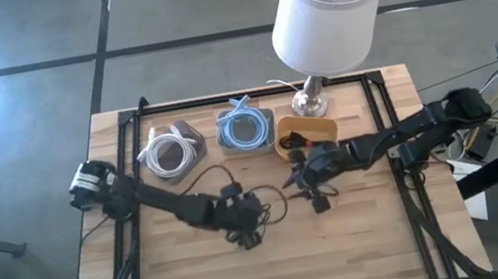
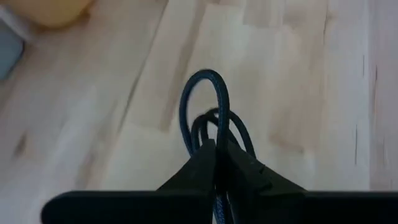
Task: Pick & Place USB Port
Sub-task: Put the black USB cable into the yellow bin
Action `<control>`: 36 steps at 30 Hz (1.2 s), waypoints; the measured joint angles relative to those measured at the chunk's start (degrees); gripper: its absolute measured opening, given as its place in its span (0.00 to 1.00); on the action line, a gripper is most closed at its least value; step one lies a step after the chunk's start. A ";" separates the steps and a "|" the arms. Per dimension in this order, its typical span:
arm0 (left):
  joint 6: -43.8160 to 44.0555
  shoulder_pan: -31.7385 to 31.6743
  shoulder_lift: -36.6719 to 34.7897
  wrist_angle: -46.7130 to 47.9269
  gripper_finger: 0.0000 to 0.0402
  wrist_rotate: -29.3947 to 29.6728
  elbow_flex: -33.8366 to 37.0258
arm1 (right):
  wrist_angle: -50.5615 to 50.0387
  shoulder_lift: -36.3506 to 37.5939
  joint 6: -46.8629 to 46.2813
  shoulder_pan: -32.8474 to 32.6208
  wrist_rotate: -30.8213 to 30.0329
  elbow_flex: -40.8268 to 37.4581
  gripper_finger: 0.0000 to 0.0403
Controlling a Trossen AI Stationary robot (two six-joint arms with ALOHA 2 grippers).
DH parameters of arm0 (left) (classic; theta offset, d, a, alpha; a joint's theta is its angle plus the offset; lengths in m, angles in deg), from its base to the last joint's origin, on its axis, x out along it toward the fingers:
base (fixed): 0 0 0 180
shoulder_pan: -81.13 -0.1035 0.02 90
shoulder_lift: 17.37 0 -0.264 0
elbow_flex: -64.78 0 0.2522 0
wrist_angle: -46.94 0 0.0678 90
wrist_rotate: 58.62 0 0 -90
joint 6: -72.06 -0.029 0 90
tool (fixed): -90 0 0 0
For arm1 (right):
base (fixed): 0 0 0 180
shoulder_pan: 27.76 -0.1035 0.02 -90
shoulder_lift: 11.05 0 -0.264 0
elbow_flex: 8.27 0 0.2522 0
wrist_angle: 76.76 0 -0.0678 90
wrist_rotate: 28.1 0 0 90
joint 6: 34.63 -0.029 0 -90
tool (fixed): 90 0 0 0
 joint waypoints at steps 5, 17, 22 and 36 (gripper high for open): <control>-4.90 -2.86 -0.02 -1.68 0.06 -1.92 -1.06 | 0.37 -4.64 0.89 -1.50 0.33 2.58 0.40; -10.28 -3.57 -0.04 -5.03 0.06 -5.27 -0.92 | 0.11 -11.87 3.88 -1.51 0.18 9.29 0.41; -10.28 -3.60 -0.11 -4.71 0.05 -6.20 -0.94 | -0.23 -11.46 4.13 -1.55 0.23 9.62 0.41; -10.58 -3.82 -0.11 -6.57 0.06 -5.56 -0.94 | -0.50 -12.02 4.61 -1.55 0.36 8.85 0.25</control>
